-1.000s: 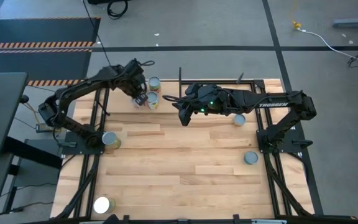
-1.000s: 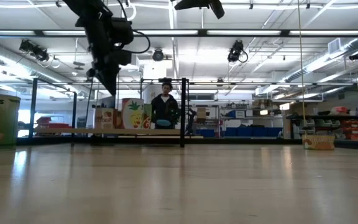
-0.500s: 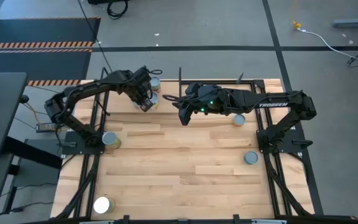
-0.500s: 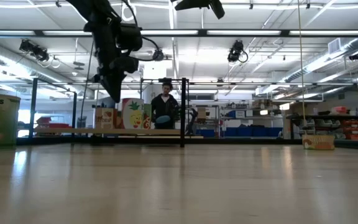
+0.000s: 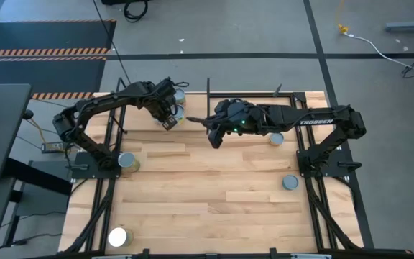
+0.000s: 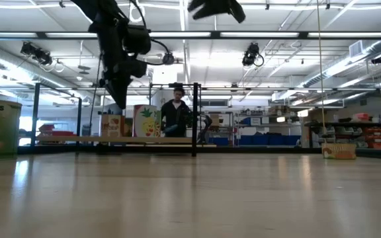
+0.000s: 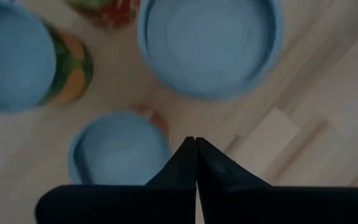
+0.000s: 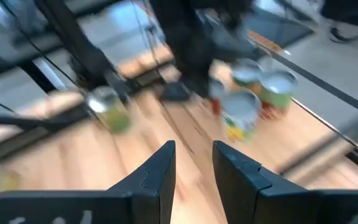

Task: Pick and place cans onto a shelf
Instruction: Adjust the canned mixed fruits on the shelf, then put the canned mushrooms on the shelf

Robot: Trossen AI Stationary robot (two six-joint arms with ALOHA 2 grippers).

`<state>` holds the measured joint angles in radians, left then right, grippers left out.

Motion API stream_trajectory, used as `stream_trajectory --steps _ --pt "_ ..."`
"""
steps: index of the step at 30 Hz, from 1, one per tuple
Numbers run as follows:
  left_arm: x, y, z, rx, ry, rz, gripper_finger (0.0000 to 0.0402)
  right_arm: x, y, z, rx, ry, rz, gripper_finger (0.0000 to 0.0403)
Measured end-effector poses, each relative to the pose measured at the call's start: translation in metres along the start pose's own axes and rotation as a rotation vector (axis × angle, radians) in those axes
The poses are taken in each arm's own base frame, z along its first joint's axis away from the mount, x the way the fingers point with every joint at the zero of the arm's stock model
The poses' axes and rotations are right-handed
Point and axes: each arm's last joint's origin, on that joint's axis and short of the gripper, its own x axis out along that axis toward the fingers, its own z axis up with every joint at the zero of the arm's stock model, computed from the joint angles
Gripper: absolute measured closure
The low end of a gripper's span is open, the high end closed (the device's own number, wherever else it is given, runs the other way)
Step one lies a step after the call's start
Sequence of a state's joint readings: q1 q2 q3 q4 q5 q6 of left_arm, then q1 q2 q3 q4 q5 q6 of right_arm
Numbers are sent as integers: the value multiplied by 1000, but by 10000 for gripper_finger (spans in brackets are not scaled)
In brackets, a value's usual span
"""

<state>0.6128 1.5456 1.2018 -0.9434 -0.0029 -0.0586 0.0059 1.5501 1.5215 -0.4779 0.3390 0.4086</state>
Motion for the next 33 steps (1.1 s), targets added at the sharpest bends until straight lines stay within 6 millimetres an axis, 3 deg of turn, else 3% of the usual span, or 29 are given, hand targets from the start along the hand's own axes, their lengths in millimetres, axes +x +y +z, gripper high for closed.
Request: stream_trajectory --steps 3,8,13,16,21,25,29,33 --pt "-16 -1 -7 19 -12 -43 398 -1 -5 -9 -61 88 -68 290" --pt "-63 -3 -24 98 -182 -153 398 -17 -28 -28 -108 342 -209 266" --pt "-107 -4 -39 113 -415 -194 397 -40 -62 -40 -7 474 -451 202" --pt "-125 -6 -47 133 -516 -202 397 -41 -90 -57 139 507 -602 148" --pt "-142 -18 -60 136 -578 -279 397 -38 -139 -109 535 604 -819 64" --pt "-153 -29 -72 175 -604 -348 397 -31 -163 -148 759 682 -865 23" --pt "-159 -37 -78 216 -622 -378 397 -22 -176 -173 888 707 -849 15" --pt "-159 -41 -80 233 -615 -401 393 -12 -185 -191 864 753 -781 45"
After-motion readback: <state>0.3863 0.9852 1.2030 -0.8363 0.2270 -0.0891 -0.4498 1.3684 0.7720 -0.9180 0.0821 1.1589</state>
